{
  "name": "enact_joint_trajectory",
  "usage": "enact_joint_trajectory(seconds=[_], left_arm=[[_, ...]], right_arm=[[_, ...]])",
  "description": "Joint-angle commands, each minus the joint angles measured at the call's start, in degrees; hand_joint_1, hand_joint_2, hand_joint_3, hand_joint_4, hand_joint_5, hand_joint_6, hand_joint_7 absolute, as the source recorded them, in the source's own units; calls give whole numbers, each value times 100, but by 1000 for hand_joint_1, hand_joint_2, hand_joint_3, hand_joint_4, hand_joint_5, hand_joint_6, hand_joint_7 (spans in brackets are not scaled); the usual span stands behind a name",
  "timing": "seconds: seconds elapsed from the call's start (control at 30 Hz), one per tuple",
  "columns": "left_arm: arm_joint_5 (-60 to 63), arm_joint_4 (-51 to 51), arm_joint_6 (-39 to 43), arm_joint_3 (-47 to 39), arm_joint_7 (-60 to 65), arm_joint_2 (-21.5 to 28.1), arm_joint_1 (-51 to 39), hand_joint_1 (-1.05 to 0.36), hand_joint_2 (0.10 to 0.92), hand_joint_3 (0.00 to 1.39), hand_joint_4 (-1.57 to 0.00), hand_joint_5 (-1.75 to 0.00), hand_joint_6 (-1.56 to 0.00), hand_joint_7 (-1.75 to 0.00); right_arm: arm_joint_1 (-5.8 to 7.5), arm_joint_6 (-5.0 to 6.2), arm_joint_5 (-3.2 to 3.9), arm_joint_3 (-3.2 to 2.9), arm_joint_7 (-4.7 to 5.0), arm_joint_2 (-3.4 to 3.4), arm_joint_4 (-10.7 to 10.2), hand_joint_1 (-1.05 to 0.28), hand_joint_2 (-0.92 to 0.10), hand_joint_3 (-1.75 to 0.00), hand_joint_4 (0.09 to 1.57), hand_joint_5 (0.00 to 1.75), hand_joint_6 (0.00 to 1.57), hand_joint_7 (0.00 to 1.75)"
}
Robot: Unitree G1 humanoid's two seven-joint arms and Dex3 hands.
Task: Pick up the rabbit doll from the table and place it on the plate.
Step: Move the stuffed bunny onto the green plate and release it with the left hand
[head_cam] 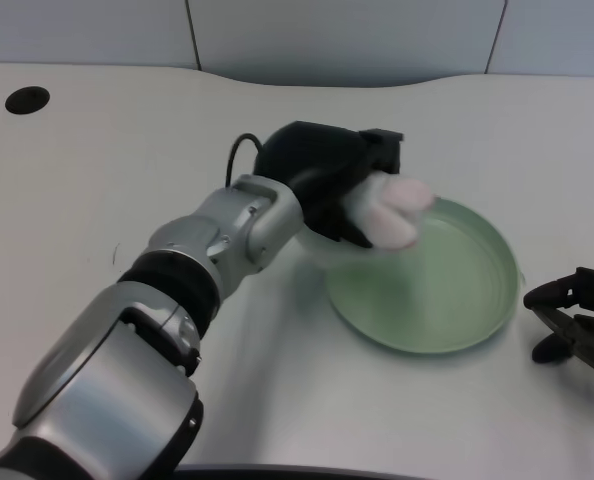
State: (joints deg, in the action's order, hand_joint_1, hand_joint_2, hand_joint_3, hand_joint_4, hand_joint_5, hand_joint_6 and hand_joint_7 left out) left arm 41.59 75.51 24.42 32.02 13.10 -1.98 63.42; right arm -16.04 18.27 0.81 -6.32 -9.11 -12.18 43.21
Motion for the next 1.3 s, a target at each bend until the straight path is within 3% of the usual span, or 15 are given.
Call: enact_joint_trajectory(seconds=[0.03,0.23,0.4,0.53,0.57,0.63,0.73,0.8,0.97,1.1,1.17,1.3], left_arm=[[29,-2,55,97,50,-235,35,-150,881,17,-863,-1746,-667,-1683],[40,87,-16,201,-141,-378,-40,-162,916,40,-861,-1746,-629,-1746],[46,129,74,266,-280,-357,-128,-174,919,49,-867,-1746,-640,-1746],[50,150,-16,300,-384,-377,-162,-213,902,36,-794,-1746,-586,-1746],[-1,163,-73,264,-530,-384,-145,-216,901,35,-785,-1746,-580,-1746],[-9,180,-173,271,-730,-366,-98,-331,883,11,-571,-1377,-506,-1262],[175,180,-198,453,-762,-303,-47,-487,871,1,-459,-745,-518,-413],[249,178,-150,532,-722,-268,-47,-627,866,0,-284,-445,-409,-106],[348,184,-177,627,-647,-251,-57,-828,885,7,-29,-194,-179,-4],[410,177,-143,686,-527,-233,-51,-908,917,15,0,-18,-52,-3],[426,174,-144,705,-448,-238,-41,-928,920,19,1,-4,-18,-1],[476,168,-137,723,-222,-267,-23,-957,921,27,1,1,0,1]], right_arm=[[-35,-30,49,15,-79,25,85,-847,-921,-46,983,919,865,824],[-71,-50,74,-5,-152,73,100,-849,-917,-23,1021,838,918,772],[7,-37,82,-6,-194,102,-17,-852,-921,-25,1028,822,918,764],[4,118,11,9,-156,86,80,-889,-921,-39,1036,838,926,754],[7,106,42,-7,-176,98,73,-891,-921,-42,1035,841,926,753],[4,102,73,-24,-195,111,84,-884,-918,-38,1031,851,936,750],[0,59,94,-35,-190,127,71,-877,-917,-28,1001,875,943,737],[-8,63,115,-44,-203,135,84,-871,-916,-22,998,892,951,734],[-6,137,105,-34,-210,127,109,-889,-920,-18,996,925,962,729],[-3,160,122,-34,-197,131,123,-903,-920,-21,989,955,968,727],[7,105,149,-40,-206,137,88,-898,-917,-18,981,959,974,727],[1,136,125,-20,-203,121,99,-891,-921,-22,983,975,969,722]])
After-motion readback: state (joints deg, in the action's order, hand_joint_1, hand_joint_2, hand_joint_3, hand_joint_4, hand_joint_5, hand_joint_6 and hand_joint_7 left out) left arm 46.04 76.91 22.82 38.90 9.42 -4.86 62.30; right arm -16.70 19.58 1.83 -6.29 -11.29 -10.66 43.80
